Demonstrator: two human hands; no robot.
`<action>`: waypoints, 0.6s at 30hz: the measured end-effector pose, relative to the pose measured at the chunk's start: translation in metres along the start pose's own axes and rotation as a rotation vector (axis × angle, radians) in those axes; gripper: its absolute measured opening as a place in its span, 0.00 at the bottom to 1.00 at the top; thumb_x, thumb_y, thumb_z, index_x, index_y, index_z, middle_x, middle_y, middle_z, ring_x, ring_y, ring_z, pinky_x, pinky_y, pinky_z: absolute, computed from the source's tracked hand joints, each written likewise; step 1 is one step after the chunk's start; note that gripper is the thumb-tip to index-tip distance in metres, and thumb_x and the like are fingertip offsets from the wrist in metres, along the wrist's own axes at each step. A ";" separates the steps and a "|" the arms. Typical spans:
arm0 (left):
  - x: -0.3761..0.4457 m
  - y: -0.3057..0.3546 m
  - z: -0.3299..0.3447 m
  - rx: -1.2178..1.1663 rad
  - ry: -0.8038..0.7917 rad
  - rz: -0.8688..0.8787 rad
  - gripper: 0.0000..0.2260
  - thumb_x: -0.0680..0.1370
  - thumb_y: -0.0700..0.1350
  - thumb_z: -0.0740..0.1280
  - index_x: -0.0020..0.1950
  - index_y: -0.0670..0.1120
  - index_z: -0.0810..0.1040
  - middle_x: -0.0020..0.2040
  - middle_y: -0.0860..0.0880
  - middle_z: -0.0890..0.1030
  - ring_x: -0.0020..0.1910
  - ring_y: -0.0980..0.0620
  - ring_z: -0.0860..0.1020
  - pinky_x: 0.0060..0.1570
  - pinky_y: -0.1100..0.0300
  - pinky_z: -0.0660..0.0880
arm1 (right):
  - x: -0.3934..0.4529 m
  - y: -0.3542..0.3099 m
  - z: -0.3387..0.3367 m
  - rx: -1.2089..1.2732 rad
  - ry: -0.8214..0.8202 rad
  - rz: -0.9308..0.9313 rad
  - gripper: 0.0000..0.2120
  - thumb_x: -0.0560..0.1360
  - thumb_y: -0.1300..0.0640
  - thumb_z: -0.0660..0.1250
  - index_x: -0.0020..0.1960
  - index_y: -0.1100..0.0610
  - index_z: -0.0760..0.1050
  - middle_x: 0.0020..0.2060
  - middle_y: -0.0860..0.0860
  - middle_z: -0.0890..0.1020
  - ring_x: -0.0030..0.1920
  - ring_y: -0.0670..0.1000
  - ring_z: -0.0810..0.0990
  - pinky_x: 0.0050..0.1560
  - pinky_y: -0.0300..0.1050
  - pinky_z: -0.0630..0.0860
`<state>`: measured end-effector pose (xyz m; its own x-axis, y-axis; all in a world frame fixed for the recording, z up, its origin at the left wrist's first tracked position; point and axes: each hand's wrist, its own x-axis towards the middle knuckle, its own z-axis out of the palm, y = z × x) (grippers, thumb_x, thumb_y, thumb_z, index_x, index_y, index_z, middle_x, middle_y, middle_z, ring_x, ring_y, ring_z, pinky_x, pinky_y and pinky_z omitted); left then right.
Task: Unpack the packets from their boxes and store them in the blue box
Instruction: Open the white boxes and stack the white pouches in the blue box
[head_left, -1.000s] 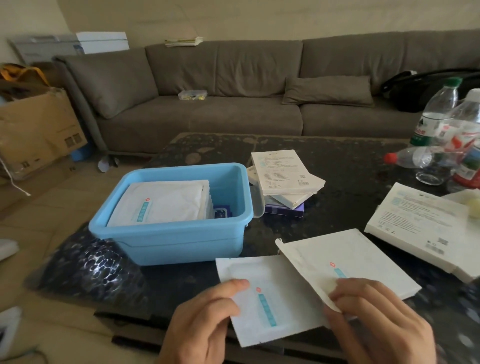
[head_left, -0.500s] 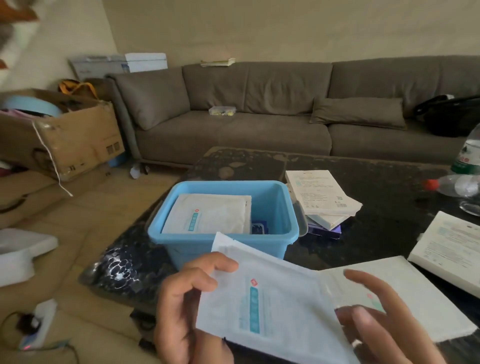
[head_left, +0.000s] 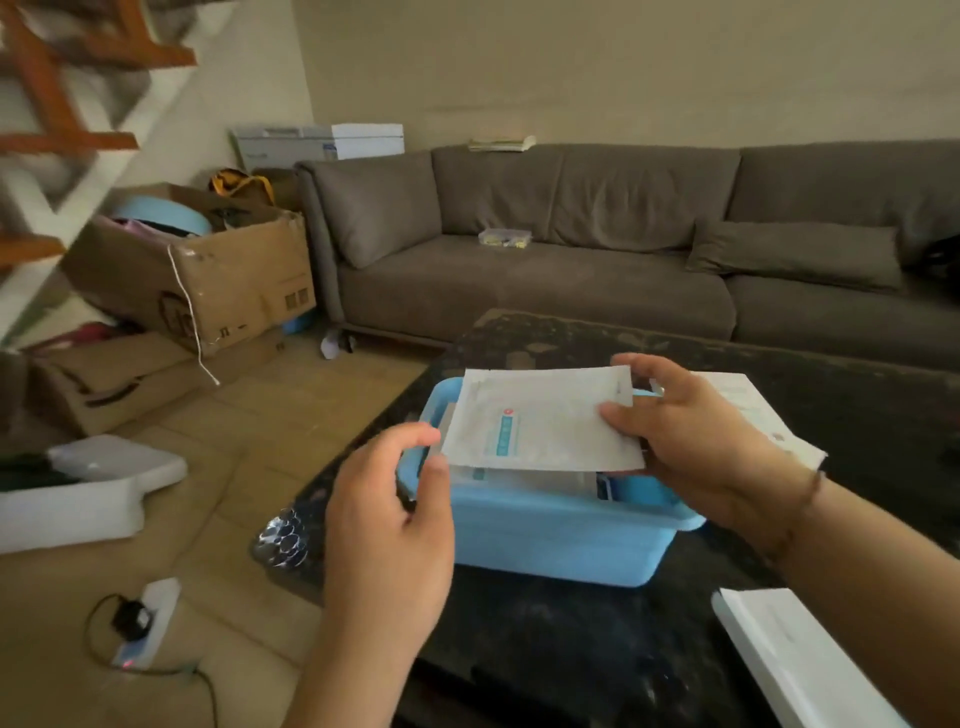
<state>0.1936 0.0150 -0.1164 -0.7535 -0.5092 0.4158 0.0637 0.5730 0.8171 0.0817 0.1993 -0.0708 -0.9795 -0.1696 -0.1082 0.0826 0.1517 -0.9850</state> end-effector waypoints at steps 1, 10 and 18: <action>0.000 0.001 -0.001 0.075 -0.051 -0.012 0.13 0.75 0.57 0.56 0.56 0.59 0.74 0.57 0.60 0.77 0.59 0.56 0.76 0.55 0.60 0.76 | 0.007 0.002 0.005 0.010 -0.014 0.019 0.21 0.77 0.62 0.68 0.66 0.45 0.70 0.58 0.53 0.78 0.52 0.57 0.82 0.46 0.55 0.84; 0.002 0.002 0.004 0.586 -0.286 -0.060 0.15 0.80 0.61 0.51 0.61 0.60 0.70 0.67 0.62 0.71 0.76 0.56 0.56 0.74 0.34 0.39 | 0.027 0.015 0.022 -0.170 -0.042 0.044 0.22 0.76 0.58 0.70 0.67 0.47 0.69 0.56 0.54 0.79 0.49 0.54 0.83 0.45 0.49 0.84; 0.000 0.005 0.005 0.741 -0.313 -0.051 0.19 0.80 0.63 0.48 0.65 0.59 0.68 0.70 0.61 0.69 0.76 0.53 0.56 0.72 0.30 0.39 | 0.024 -0.002 0.002 -0.991 0.013 -0.316 0.24 0.75 0.46 0.70 0.69 0.49 0.69 0.52 0.48 0.79 0.44 0.45 0.77 0.40 0.35 0.73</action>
<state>0.1903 0.0209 -0.1143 -0.8993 -0.4054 0.1644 -0.3432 0.8868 0.3094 0.0580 0.1929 -0.0718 -0.9327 -0.3314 0.1423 -0.3602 0.8354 -0.4151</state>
